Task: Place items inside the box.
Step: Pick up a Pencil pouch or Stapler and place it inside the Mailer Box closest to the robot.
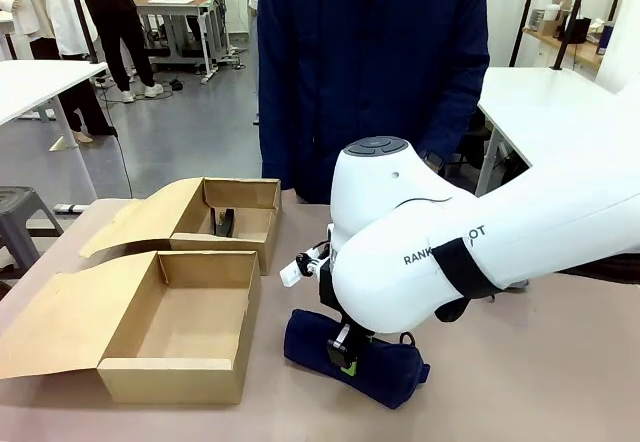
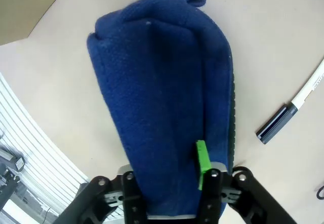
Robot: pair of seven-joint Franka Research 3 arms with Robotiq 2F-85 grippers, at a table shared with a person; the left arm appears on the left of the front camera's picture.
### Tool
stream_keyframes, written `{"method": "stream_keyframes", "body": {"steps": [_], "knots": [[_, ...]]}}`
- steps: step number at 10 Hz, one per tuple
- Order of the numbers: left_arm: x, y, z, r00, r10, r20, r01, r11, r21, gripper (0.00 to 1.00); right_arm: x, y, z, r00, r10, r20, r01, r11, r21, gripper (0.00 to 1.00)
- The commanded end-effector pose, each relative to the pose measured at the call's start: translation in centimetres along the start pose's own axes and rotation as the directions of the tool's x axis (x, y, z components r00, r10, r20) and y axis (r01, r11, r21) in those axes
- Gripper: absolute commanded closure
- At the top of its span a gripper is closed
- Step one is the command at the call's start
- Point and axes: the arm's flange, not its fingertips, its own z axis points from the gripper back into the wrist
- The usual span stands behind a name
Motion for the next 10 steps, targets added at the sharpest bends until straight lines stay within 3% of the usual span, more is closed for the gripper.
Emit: {"method": "stream_keyframes", "body": {"steps": [1, 2, 5, 8, 9, 10], "knots": [[0.0, 0.1, -0.1, 1.0, -0.022, 0.019, 0.023, 1.0, -0.022, 0.0, 0.0, 0.0, 0.3, 1.0, -0.016, 0.0, 0.016, 1.0, -0.005, 0.95], [0.0, 0.1, -0.1, 1.0, -0.022, 0.019, 0.023, 1.0, -0.022, 0.0, 0.0, 0.0, 0.3, 1.0, -0.022, -0.002, 0.022, 1.0, -0.01, 1.0], [0.0, 0.1, -0.1, 1.0, -0.022, 0.019, 0.023, 1.0, -0.022, 0.0, -0.9, -0.3, 2.7, 0.996, -0.093, -0.014, 0.093, 0.996, 0.012, 1.0], [0.0, 0.1, -0.1, 1.0, -0.022, 0.019, 0.023, 1.0, -0.022, 0.0, -5.0, 2.1, 12.4, 0.925, -0.376, -0.058, 0.379, 0.923, 0.061, 1.0], [0.0, 0.1, -0.1, 1.0, -0.022, 0.019, 0.023, 1.0, -0.022, 0.0, -6.4, 2.6, 13.5, 0.89, -0.452, -0.054, 0.455, 0.887, 0.077, 1.0], [0.0, 0.1, -0.1, 1.0, -0.022, 0.019, 0.023, 1.0, -0.022, 0.0, -7.3, 0.1, 13.6, 0.87, -0.489, 0.063, 0.483, 0.87, 0.099, 1.0]]}}
